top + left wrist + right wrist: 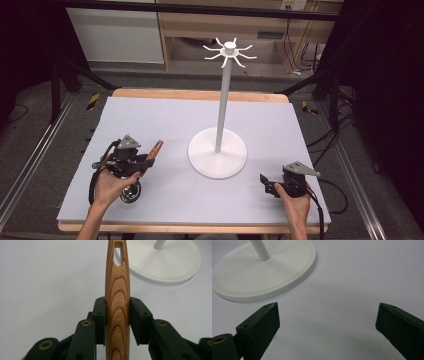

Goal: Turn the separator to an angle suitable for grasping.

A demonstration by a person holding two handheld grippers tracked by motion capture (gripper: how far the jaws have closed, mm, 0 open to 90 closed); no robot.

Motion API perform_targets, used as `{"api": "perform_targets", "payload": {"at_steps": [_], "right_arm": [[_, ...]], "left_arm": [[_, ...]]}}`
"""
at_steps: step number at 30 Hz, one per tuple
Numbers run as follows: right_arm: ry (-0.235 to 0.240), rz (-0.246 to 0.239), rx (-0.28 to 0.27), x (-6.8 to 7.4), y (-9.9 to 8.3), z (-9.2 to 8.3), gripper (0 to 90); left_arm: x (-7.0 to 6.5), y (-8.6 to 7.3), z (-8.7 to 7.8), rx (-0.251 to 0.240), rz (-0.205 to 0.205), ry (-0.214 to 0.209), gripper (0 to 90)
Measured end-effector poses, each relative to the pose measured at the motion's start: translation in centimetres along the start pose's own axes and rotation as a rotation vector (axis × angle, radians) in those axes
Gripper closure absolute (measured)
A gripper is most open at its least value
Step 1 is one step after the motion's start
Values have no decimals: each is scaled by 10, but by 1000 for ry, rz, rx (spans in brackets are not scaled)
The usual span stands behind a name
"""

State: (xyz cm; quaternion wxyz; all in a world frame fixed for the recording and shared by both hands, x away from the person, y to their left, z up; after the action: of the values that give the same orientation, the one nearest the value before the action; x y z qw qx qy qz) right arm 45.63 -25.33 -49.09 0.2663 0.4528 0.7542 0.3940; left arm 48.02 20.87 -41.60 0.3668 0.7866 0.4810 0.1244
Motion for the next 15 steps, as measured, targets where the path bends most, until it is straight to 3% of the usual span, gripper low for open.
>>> {"api": "perform_targets", "payload": {"at_steps": [7,15], "right_arm": [[1,3,2,0,-1,0,59],[1,-1,0,1,-1,-1,61]], "left_arm": [[-6,6,-14,-125,-16,-40,676],[-14,11,-28,-235,-28,-65,675]]}}
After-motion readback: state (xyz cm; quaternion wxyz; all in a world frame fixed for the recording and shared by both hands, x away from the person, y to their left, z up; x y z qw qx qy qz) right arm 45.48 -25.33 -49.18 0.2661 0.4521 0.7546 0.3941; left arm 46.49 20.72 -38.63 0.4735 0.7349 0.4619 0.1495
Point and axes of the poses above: each handheld gripper's, and its own axes: z roughly forward along the jaws, y roughly out of its top, x roughly to its left, the point moved 3 cm from there along z, roughly forward along the jaws, and after that the axes turned 9 degrees about -z, right-handed, at the moved point
